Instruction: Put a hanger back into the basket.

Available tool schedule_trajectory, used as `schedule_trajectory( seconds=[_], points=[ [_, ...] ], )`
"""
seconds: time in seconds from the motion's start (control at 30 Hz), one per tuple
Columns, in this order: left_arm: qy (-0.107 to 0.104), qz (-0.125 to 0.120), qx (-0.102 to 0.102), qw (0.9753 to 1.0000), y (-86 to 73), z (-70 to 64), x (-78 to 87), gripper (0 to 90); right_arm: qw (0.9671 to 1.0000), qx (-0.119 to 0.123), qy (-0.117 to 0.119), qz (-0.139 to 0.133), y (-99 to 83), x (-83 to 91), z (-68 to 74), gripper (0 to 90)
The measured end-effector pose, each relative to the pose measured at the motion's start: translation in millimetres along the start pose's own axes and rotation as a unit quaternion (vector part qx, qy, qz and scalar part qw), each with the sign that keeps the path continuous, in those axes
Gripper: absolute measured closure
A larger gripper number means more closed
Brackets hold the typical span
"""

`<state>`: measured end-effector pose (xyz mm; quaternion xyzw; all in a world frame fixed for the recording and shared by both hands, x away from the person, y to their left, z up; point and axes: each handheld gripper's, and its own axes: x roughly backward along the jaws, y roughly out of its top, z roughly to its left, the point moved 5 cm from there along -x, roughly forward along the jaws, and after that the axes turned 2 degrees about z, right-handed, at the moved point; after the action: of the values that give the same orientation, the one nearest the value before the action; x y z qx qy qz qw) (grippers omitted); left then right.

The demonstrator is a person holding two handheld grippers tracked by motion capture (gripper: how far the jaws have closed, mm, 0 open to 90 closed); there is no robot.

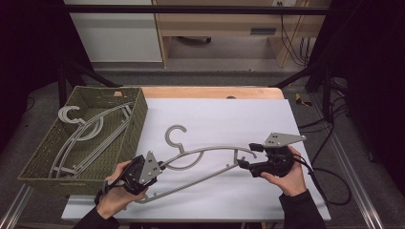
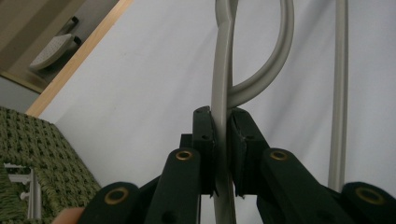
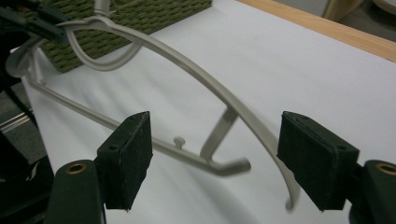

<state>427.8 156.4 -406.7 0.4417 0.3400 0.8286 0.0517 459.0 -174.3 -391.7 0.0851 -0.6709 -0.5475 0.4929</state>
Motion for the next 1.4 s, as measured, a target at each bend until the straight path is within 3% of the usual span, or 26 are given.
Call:
schedule_trajectory(
  seconds=[0.07, 0.23, 0.3, 0.37, 0.4, 0.6, 0.83, 1.0, 1.03, 1.07, 1.4],
  points=[
    [-0.001, 0.000, 0.022, 0.9997, 0.2, 3.9, 2.2, 81.3, 0.9999, -0.012, -0.005, -0.008, -4.7, 5.4, -6.3, 25.8],
    [0.007, -0.008, 0.041, 0.9991, 2.0, 12.9, 10.7, 81.3, 0.9993, -0.024, -0.021, -0.020, -7.8, 11.7, -12.7, 23.4],
    [0.014, -0.015, 0.052, 0.9985, 4.2, 18.8, 17.1, 81.3, 0.9984, -0.031, -0.038, -0.026, -9.5, 14.4, -15.5, 20.1],
    [0.022, -0.023, 0.063, 0.9975, 6.9, 26.4, 23.8, 81.3, 0.9982, -0.033, -0.041, -0.028, -10.1, 15.1, -16.2, 18.9],
    [0.027, -0.034, 0.078, 0.9960, 9.8, 34.1, 30.6, 81.3, 0.9973, -0.036, -0.055, -0.034, -11.9, 16.7, -19.5, 17.4],
    [0.025, -0.060, 0.106, 0.9923, 17.9, 54.3, 51.2, 81.2, 0.9938, -0.056, -0.081, -0.052, -15.2, 20.4, -27.2, 13.5],
    [0.041, -0.063, 0.119, 0.9900, 18.1, 73.9, 65.1, 81.3, 0.9921, -0.059, -0.092, -0.062, -17.2, 22.0, -29.7, 12.4],
    [0.067, -0.057, 0.128, 0.9879, 10.9, 99.3, 78.5, 81.3, 0.9909, -0.063, -0.099, -0.066, -20.3, 24.1, -32.3, 12.1],
    [0.067, -0.057, 0.128, 0.9879, 10.9, 99.3, 78.5, 81.2, 0.9909, -0.063, -0.099, -0.066, -20.3, 24.1, -32.3, 12.1],
    [0.077, -0.054, 0.134, 0.9865, 6.6, 109.2, 84.1, 81.2, 0.9907, -0.061, -0.101, -0.067, -21.0, 24.9, -33.0, 12.1],
    [0.104, -0.048, 0.158, 0.9807, -18.8, 140.8, 95.0, 81.2, 0.9901, -0.061, -0.107, -0.068, -23.2, 24.5, -34.6, 11.8]
  ],
)
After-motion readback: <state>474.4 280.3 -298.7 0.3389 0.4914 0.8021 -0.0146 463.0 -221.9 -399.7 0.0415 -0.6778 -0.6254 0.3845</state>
